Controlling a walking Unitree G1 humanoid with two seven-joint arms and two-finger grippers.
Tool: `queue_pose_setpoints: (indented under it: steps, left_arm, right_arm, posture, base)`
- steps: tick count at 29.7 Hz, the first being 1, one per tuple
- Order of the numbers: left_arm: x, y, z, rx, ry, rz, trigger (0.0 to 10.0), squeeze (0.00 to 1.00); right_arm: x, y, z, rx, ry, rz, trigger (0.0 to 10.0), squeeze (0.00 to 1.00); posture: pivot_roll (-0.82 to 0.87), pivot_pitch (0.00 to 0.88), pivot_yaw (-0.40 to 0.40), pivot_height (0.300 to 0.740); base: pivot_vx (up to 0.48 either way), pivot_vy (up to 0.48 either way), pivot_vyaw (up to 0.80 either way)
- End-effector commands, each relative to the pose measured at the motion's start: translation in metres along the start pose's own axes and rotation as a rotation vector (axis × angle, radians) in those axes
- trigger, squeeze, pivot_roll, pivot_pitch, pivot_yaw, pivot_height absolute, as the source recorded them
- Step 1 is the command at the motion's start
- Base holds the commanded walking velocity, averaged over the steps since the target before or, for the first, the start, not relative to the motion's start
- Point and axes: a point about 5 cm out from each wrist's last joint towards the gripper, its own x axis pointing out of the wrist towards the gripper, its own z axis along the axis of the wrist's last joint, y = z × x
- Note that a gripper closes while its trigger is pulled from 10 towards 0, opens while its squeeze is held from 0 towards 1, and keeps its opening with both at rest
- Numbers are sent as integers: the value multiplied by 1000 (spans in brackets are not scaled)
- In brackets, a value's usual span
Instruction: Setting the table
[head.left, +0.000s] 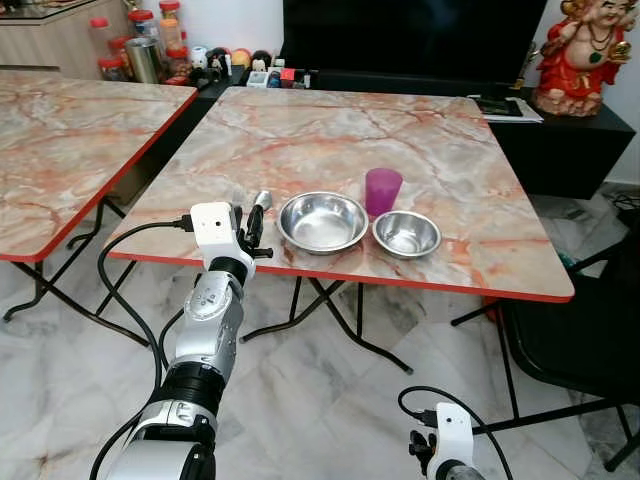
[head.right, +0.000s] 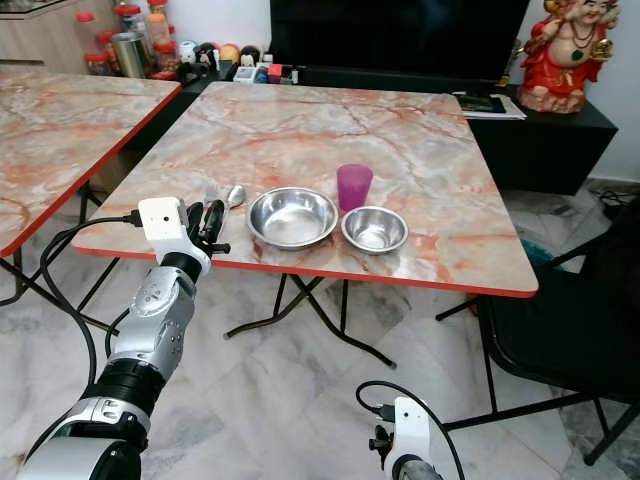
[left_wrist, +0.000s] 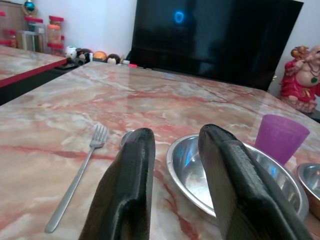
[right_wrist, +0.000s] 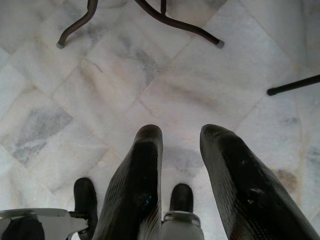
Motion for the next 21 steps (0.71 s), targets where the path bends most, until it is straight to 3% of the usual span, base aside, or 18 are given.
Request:
queue_pose_setpoints:
  steps: [1,20,21]
  left_arm:
    - [2,-1,1,1,11,-16,10000,1000]
    - [2,-9,-3,29,37,-63,10000,1000]
    - [1,-8,-5,38,42,-51,10000,0]
  right_arm:
    - [0,-1,1,13,-7,-8,10000,0]
    - [-1,-10,2,15,-13,-27,10000,0]
    - [-1,-11,3,15,-14,-28,10000,0]
  posture:
    - [-12,0,-8,740]
    - [-12,0,-29,740]
    - [-13,0,-30,740]
  base:
    - [0,0,0]
    - [0,0,0]
    - [0,0,0]
